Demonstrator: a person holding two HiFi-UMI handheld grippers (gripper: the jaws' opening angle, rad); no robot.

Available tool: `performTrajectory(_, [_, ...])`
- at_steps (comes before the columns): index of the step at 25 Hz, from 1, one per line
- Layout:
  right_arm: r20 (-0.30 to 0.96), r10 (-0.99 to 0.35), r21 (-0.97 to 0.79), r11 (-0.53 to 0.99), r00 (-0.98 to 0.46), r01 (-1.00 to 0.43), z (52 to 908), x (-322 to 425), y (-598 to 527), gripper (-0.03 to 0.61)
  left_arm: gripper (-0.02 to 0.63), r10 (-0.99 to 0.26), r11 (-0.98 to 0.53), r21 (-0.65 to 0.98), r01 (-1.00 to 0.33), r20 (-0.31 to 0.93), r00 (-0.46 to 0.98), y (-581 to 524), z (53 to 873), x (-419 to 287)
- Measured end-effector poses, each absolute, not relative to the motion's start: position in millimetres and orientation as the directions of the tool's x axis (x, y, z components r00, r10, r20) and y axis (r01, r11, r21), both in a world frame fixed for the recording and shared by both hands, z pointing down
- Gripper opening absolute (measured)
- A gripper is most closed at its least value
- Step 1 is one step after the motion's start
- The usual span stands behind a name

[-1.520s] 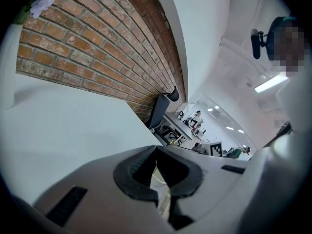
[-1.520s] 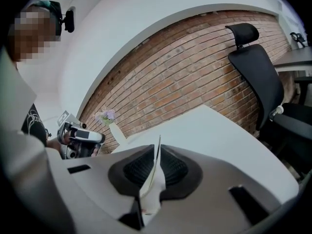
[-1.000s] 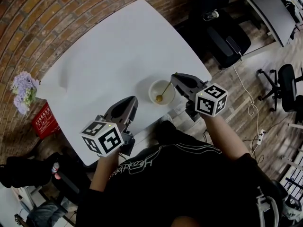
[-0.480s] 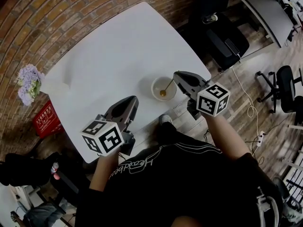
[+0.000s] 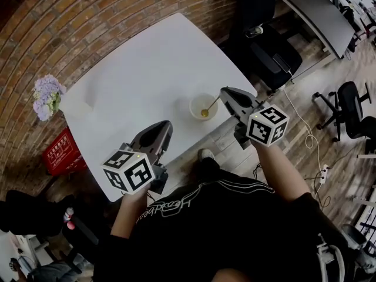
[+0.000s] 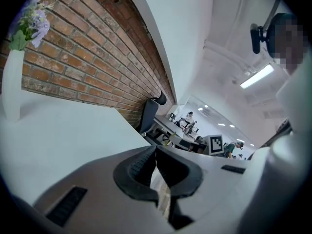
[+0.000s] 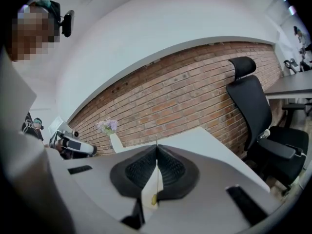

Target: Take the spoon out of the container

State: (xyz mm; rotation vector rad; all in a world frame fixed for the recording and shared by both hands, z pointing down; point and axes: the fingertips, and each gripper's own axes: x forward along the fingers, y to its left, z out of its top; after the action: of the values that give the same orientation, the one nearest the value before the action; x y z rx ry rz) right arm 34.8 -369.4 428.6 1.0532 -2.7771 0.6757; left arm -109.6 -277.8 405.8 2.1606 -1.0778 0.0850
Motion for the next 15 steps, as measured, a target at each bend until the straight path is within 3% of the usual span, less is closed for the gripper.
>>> performTrajectory(15, [0.09,-0.661,-0.32,0.69,-0.745,-0.65,340,31,-276,-0.002,0.005,-0.685,-0.509,0.508,-0.695,0.25,0.685,-217,350,-114])
